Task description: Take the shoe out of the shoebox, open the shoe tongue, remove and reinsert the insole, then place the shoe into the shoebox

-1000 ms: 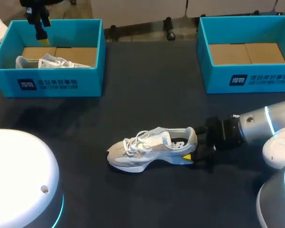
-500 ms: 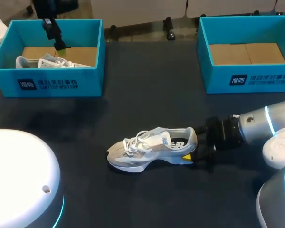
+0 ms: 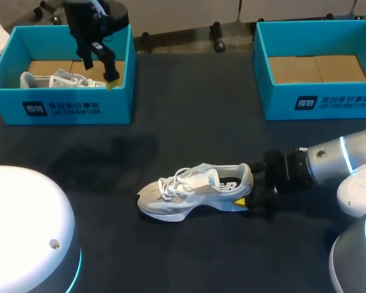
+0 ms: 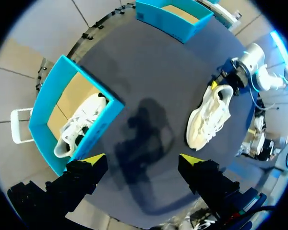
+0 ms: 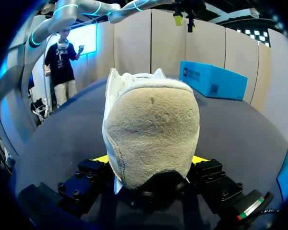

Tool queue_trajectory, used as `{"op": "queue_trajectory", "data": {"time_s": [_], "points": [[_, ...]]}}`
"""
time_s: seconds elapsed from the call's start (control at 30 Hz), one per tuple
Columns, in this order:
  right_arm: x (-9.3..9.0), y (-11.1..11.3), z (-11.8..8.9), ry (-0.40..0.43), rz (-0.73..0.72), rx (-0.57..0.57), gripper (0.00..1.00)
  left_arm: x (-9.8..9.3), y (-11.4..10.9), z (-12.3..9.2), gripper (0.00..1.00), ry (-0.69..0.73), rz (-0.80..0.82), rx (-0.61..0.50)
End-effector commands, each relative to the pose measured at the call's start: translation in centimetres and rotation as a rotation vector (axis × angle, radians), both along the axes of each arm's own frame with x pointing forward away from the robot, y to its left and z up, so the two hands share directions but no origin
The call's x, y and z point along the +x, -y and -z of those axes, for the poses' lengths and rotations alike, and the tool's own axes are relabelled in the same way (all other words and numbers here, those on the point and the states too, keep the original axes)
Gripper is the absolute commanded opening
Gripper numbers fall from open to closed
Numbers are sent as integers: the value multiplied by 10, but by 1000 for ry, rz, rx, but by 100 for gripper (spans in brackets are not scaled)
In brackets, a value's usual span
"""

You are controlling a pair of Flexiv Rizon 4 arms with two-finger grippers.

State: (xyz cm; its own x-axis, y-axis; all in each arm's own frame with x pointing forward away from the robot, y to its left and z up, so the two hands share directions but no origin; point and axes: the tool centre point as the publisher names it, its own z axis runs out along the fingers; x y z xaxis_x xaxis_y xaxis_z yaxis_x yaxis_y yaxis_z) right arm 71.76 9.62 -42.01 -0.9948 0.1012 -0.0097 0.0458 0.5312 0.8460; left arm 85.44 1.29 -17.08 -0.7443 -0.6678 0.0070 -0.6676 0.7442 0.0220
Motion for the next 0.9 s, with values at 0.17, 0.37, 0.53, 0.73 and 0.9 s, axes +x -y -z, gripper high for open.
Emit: {"op": "queue_trajectory", "data": {"time_s": [0.17,0.37,0.53,0.73,0.9], "points": [[0,-7,5,-1,1,-6,0,-13,16,14,100,-26,-132,-32],[0,-7,5,-1,1,-6,0,-30,35,34,100,-1,-334,-16],[0,-7,5,-1,1,-6,0,-37,43,37,100,-4,-462,-47],[0,-7,5,-1,1,-6,0,-52,64,45,100,-14,-522,-71],[0,-7,5,-1,1,-6,0,-64,82,56,100,-25,-514,-66]]}}
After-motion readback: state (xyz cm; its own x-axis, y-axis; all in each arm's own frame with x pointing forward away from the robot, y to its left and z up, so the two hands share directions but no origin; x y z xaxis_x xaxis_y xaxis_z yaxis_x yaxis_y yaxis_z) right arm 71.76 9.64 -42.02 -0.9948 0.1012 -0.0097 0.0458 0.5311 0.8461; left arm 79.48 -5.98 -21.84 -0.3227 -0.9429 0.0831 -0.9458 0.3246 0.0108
